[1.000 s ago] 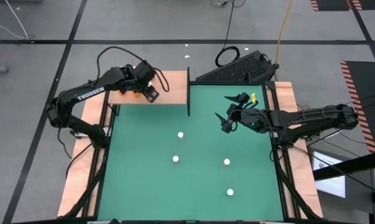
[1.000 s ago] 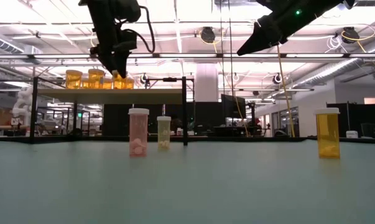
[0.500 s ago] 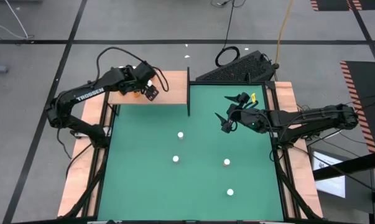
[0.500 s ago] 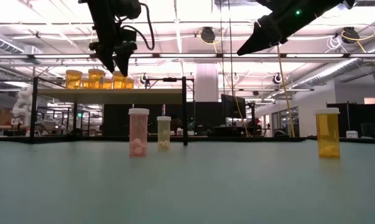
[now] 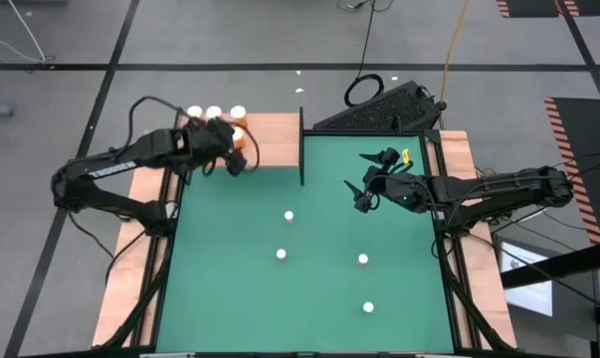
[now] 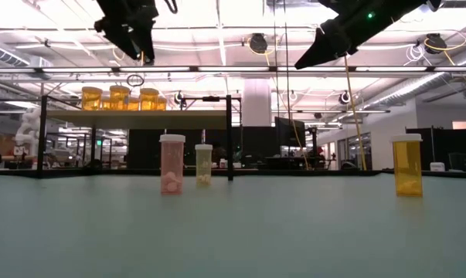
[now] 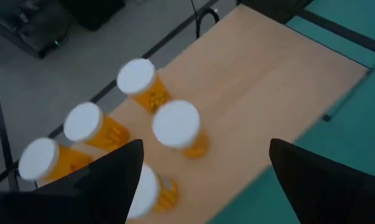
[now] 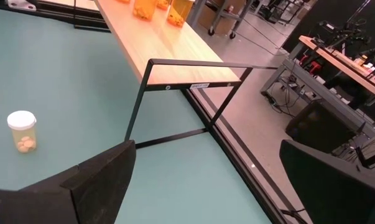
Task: Pick and place medicine bottles onto shelf by color
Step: Adjust the pill bottles on the shelf
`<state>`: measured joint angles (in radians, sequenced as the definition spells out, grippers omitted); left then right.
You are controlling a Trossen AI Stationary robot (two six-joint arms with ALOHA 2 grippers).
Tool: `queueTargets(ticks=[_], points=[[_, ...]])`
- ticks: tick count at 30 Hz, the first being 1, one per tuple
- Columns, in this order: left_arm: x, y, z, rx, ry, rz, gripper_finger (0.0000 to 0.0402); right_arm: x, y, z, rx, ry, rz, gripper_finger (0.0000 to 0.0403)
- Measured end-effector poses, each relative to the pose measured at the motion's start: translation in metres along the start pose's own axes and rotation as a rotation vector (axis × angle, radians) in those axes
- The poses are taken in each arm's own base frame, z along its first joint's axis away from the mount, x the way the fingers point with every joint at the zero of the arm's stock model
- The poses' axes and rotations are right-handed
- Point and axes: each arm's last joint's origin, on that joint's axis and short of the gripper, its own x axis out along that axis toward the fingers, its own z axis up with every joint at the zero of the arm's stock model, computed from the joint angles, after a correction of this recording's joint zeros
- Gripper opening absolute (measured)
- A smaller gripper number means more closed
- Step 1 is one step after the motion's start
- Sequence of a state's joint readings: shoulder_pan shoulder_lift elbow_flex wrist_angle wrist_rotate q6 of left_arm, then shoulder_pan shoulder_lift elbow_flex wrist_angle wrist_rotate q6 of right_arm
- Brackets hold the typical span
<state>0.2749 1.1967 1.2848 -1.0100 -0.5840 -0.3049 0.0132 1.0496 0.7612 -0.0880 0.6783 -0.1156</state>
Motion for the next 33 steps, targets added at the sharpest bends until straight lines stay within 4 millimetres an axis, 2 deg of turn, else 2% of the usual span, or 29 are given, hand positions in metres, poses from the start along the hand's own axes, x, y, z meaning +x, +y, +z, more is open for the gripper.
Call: queueTargets(ticks=[3,7,13,18,22,33], points=[[-0.002,-0.014,-0.018,0.015,-0.002,0.002,0.0351,0.000,0.000,0.000,-0.004,0.003,0.000,0.0392],[0.005,-0.031,-0.043,0.028,0.032,0.016,0.0346,0.000,0.000,-0.001,-0.005,0.005,0.000,0.0392],[0.012,-0.041,-0.067,-0.011,0.088,0.030,0.0292,0.000,0.000,0.000,-0.001,0.003,0.000,0.0392],[0.013,-0.037,-0.076,-0.050,0.095,0.125,0.0237,0.000,0.000,0.000,0.002,-0.001,0.000,0.0392],[0.018,-0.031,-0.079,-0.089,0.091,0.199,0.0208,0.000,0.000,0.000,0.002,-0.001,0.000,0.0392],[0.039,-0.016,-0.086,-0.155,0.149,0.301,0.0191,0.000,0.000,0.000,0.003,-0.001,0.002,0.0392]])
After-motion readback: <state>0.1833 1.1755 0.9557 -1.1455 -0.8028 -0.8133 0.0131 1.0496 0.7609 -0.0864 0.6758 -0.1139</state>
